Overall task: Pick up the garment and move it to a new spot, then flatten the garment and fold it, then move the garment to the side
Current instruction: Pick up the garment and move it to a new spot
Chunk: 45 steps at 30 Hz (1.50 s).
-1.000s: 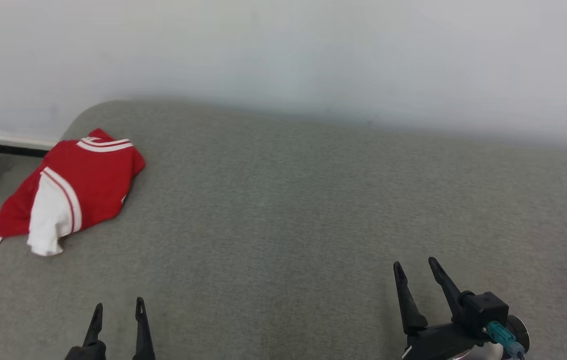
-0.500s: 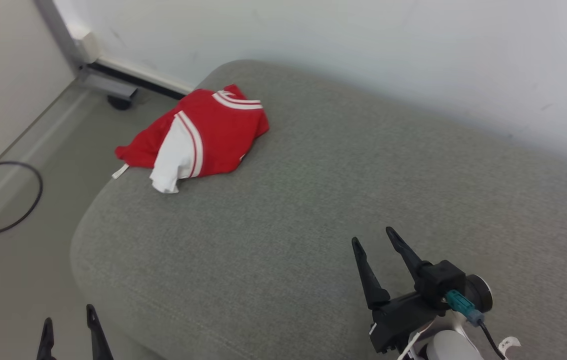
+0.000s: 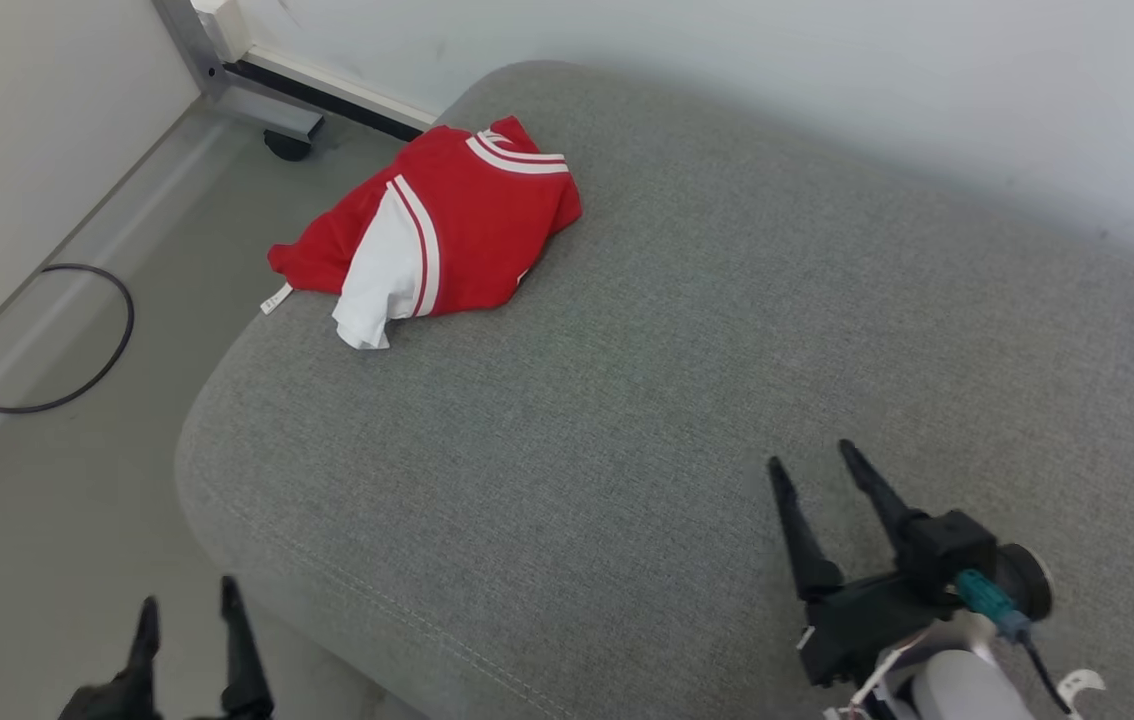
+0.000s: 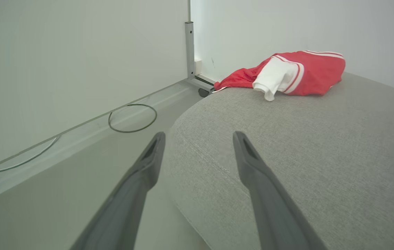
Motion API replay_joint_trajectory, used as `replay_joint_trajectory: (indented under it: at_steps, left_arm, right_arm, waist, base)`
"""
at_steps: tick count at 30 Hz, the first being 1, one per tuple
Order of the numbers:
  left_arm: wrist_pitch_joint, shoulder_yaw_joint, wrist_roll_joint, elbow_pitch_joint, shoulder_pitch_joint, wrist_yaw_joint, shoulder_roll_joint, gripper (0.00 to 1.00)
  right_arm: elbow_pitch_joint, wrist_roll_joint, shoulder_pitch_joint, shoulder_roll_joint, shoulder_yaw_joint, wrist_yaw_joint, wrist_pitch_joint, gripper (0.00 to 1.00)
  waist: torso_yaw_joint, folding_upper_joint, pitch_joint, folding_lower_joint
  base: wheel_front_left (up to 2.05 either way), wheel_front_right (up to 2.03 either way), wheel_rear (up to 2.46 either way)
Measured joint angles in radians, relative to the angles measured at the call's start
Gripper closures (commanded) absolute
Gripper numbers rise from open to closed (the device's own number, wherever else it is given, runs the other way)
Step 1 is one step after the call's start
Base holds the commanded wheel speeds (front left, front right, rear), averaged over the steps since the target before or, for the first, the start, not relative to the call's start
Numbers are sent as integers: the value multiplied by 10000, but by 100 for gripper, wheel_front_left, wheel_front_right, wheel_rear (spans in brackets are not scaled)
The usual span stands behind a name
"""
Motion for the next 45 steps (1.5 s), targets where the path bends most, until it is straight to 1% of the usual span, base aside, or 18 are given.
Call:
replay_joint_trajectory:
  at_steps: [2,6,8,11,13,17,20,24,26,28,29,33,38,39,40,45]
  left_arm:
    - [0,-82,-27,424,-427,-311,-27,0]
    - [2,362,132,1011,-1515,-807,-13,0]
    - [0,531,301,1371,-2137,-1062,86,0]
    - [2,623,566,2034,-3140,-1363,512,0]
    - [0,637,652,2512,-3833,-1499,926,0]
    - [2,662,587,3605,-5150,-1664,1515,0]
    - [2,447,205,4619,-6130,-1680,2082,0]
    - [198,-777,-708,5555,-6988,-1745,2290,0]
    - [437,-1413,-1356,5814,-7336,-1747,2637,0]
    - [535,-1737,-1881,6038,-7666,-1743,3060,0]
    - [548,-1885,-2011,6159,-7783,-1743,3170,0]
    - [660,-2213,-2638,6642,-8192,-1745,3254,0]
    - [529,-2249,-2759,7457,-8579,-1743,3519,0]
    - [506,-2290,-2752,7607,-8665,-1739,3553,19]
    - [431,-2297,-2738,7703,-8742,-1712,3574,100]
    - [173,-2397,-2571,7906,-8923,-1574,3645,100]
  right_arm:
    - [-196,-79,169,-163,-257,0,0,0]
    - [-468,-251,170,-431,-309,0,0,0]
    - [-625,-270,76,-616,-309,0,0,0]
    - [-817,-341,-104,-913,-311,0,2,0]
    - [-1009,-416,-300,-1060,-178,0,0,0]
    - [-1400,-414,-712,-1365,94,0,0,0]
    - [-1841,-339,-930,-1513,263,0,-2,0]
    - [-2313,-259,-1115,-1678,347,0,0,0]
    - [-2514,-242,-1157,-1749,360,0,0,0]
    - [-2677,-234,-1292,-1816,387,0,0,0]
    - [-2738,-234,-1332,-1843,370,0,0,0]
    - [-2920,-186,-1444,-1939,291,0,-8,0]
    - [-3108,-171,-1453,-1921,159,0,-54,0]
    - [-3133,-171,-1453,-1916,125,0,-59,0]
    - [-3150,-171,-1455,-1912,102,2,-63,0]
    - [-3145,-157,-1476,-1795,42,2,-69,0]
  waist:
    - [-28,0,84,0]
    - [-225,0,261,0]
    - [-369,0,406,-1]
    - [-635,0,715,0]
    - [-841,0,971,0]
    - [-1338,0,1534,2]
    - [-1713,0,1973,1]
    - [-2231,1,2511,2]
    - [-2472,1,2777,2]
    - [-2704,0,3035,2]
    - [-2811,0,3162,1]
    - [-3241,0,3620,1]
    - [-3732,-1,4020,0]
    - [-3810,-2,4086,-1]
    - [-3879,-2,4142,-2]
    - [-4088,-3,4212,-2]
  base:
    - [0,0,0]
    - [0,0,0]
    - [0,0,0]
    - [0,0,0]
    - [0,0,0]
    - [0,0,0]
    - [0,0,0]
    - [0,0,0]
    - [0,0,0]
    - [0,0,0]
    - [0,0,0]
    - [0,0,0]
    - [0,0,0]
    - [0,0,0]
    - [0,0,0]
    - [0,0,0]
